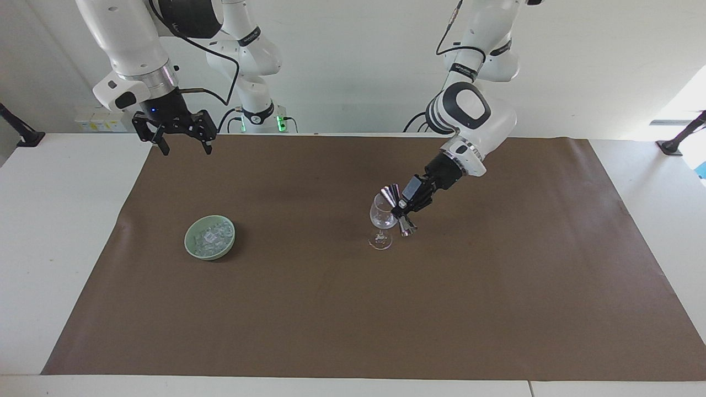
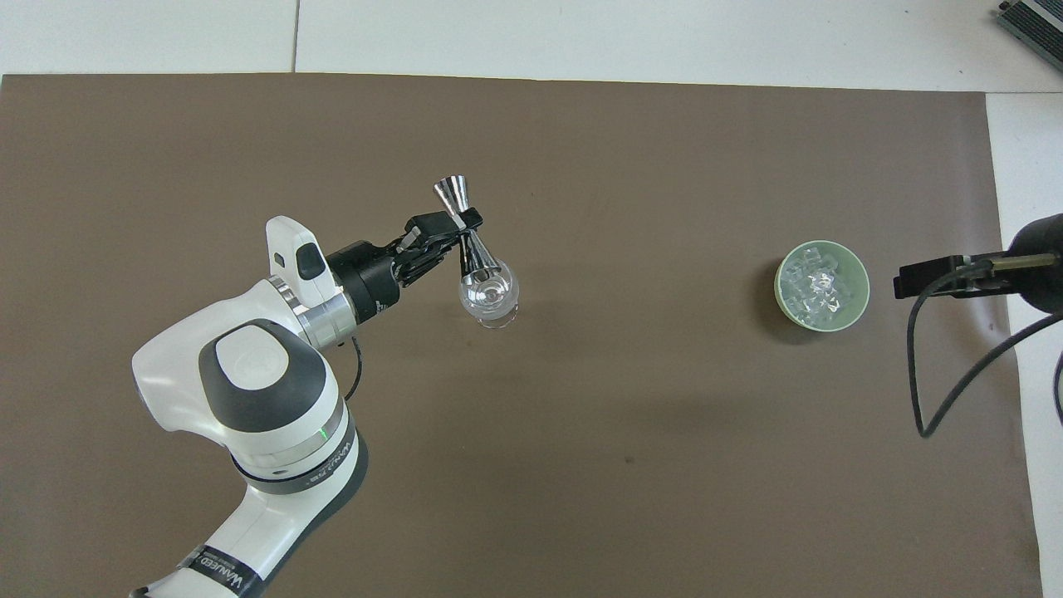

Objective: Pour wine and add ice with both arms
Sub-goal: 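Move the jigger with the left gripper back from the glass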

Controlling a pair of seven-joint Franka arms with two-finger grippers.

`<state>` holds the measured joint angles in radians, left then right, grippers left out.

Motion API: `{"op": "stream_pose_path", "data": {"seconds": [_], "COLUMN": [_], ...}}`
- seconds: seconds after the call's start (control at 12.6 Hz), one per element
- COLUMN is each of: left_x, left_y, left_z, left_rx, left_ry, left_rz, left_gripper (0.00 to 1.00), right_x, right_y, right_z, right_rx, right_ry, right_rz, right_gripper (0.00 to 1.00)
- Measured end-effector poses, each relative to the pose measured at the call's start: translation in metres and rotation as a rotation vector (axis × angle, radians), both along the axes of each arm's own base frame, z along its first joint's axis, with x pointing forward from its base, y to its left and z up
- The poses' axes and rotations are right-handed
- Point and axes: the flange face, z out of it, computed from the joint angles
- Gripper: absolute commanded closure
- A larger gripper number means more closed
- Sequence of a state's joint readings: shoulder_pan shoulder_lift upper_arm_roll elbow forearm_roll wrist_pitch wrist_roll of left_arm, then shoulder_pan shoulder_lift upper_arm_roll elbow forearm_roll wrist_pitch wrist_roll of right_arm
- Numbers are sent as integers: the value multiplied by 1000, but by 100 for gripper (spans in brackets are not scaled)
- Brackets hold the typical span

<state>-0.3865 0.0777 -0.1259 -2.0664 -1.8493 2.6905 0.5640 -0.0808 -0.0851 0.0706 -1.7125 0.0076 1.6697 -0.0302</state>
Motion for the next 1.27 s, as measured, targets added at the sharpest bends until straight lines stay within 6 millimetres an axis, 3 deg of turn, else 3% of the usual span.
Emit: {"op": "stream_pose_path", "data": {"seconds": [1.27], "left_x": [-2], "left_y": [-4], "left_z": [-1], "left_rx": [26], "left_ry": [-38], "left_rz": [-28], "left_gripper": [100], "right_x": [-1], "right_y": [-9], "right_z": [-1], "right_rx": [1], "right_ry": [6], "right_rz": [-17], "right_gripper": [0]}}
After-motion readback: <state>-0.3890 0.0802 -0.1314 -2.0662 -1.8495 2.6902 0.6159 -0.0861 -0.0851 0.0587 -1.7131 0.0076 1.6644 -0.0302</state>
